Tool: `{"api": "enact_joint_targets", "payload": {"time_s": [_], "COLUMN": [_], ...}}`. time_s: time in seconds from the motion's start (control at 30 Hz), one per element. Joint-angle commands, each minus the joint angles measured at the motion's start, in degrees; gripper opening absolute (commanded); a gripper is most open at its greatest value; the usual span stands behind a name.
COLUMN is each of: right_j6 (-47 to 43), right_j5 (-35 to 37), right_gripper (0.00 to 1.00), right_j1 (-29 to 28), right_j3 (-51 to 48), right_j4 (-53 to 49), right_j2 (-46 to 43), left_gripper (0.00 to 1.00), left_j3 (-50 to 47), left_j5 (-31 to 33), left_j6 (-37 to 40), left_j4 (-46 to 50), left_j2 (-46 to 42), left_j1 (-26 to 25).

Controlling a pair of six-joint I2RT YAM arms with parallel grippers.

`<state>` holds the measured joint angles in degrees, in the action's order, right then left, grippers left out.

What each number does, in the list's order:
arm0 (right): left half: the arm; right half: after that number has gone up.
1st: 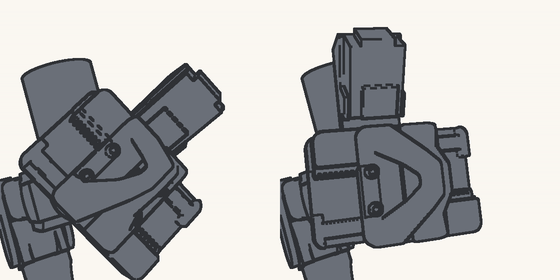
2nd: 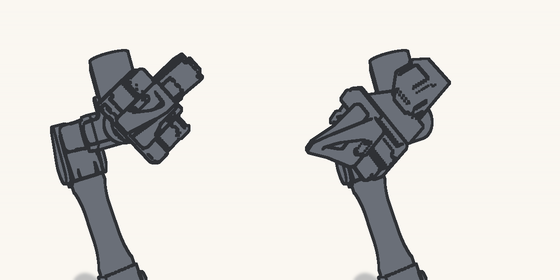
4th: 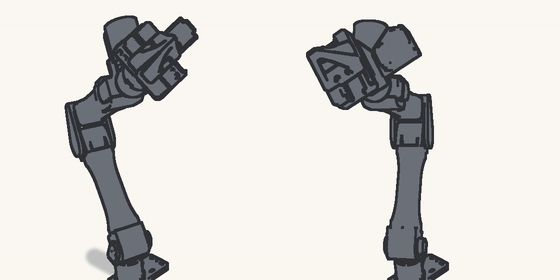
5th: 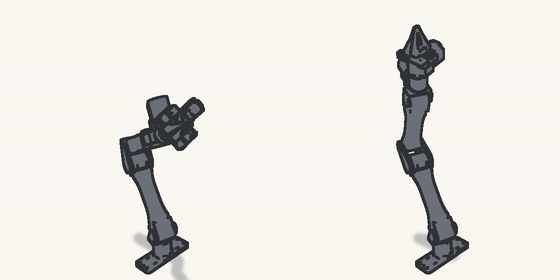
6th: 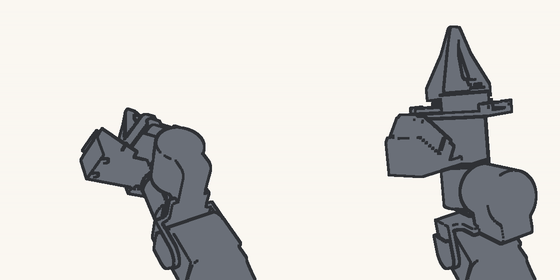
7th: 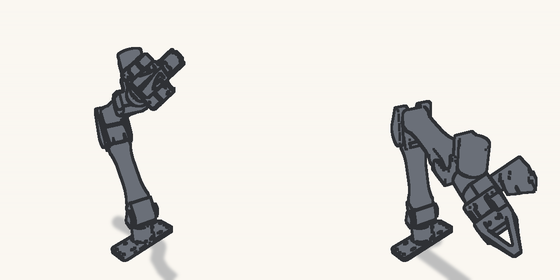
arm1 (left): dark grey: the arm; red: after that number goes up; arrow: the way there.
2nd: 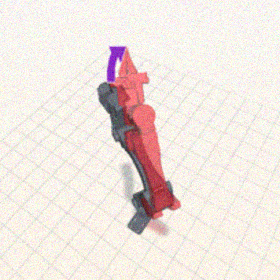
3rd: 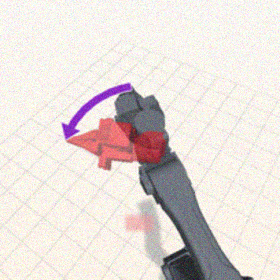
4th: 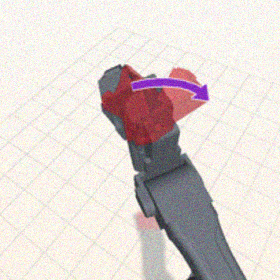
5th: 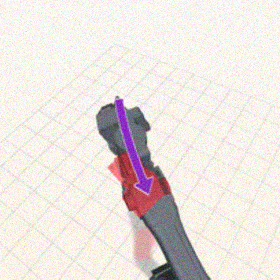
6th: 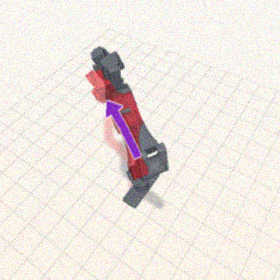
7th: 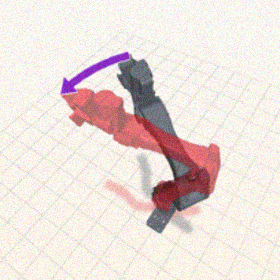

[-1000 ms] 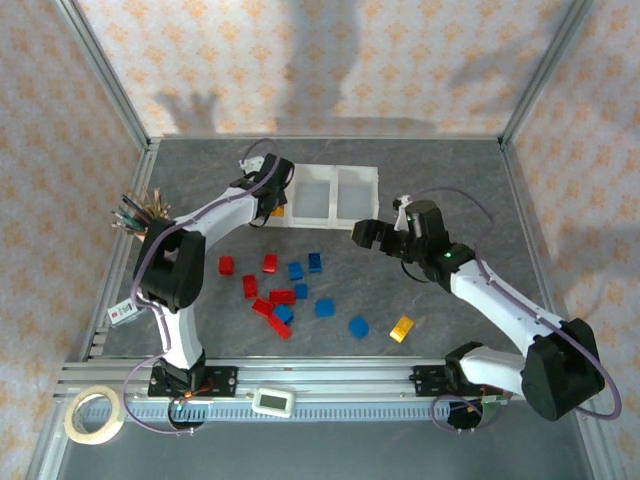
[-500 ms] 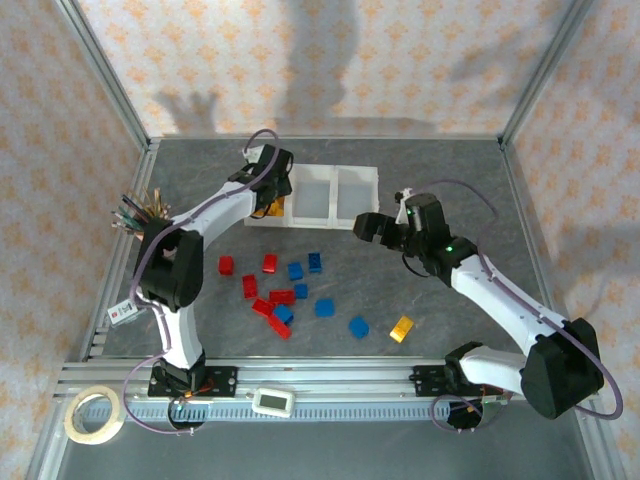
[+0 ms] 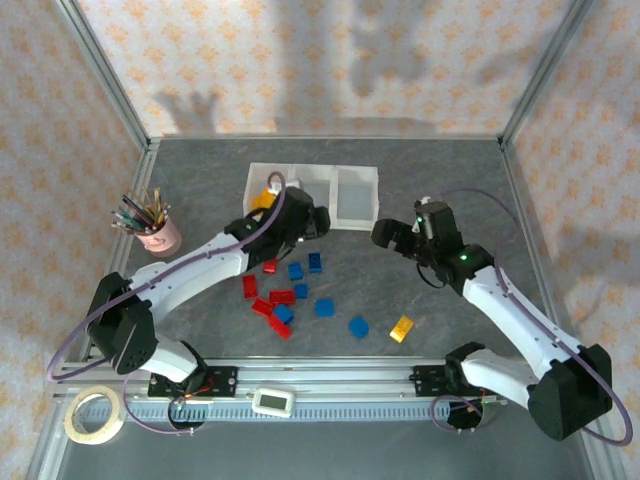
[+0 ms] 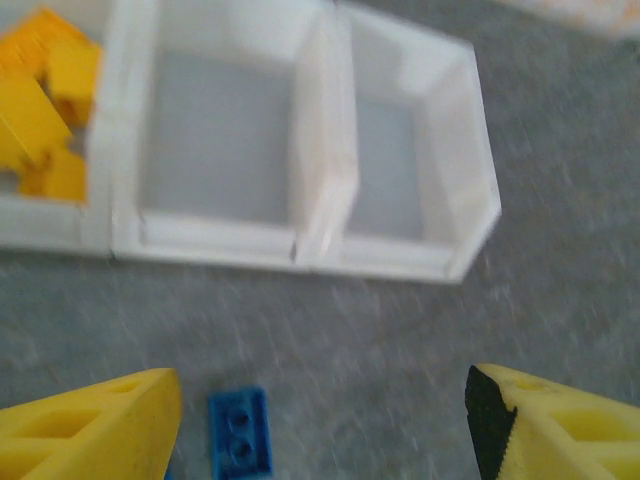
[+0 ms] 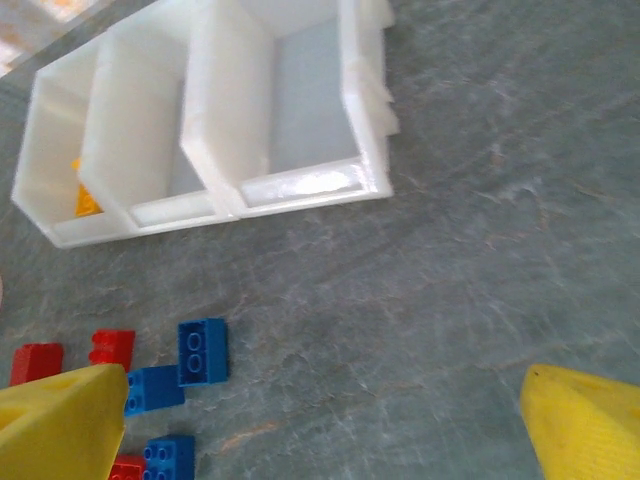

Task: Sort the legos into containers by color
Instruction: Pick up the lego from the middle-left of the table.

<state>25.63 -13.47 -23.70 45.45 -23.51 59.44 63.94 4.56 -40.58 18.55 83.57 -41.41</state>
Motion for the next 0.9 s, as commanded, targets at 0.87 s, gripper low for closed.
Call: {"api": "enact_joint_targets", "payload": {"time_s": [0.87], "right_j6": [5.4], "right_j5": [0.9], "right_gripper": [1.0], "right_j1": [17.2], "right_j3": [-7.8], "right_j4": [-1.9], "right_j2": [1.1], "left_gripper": [0.75], "left_j3": [17.6], "left_j5": [0.2], "left_j6": [-3.9], "left_j4": [-0.4], "left_j2": [30.7], "left_j1": [-33.2]}}
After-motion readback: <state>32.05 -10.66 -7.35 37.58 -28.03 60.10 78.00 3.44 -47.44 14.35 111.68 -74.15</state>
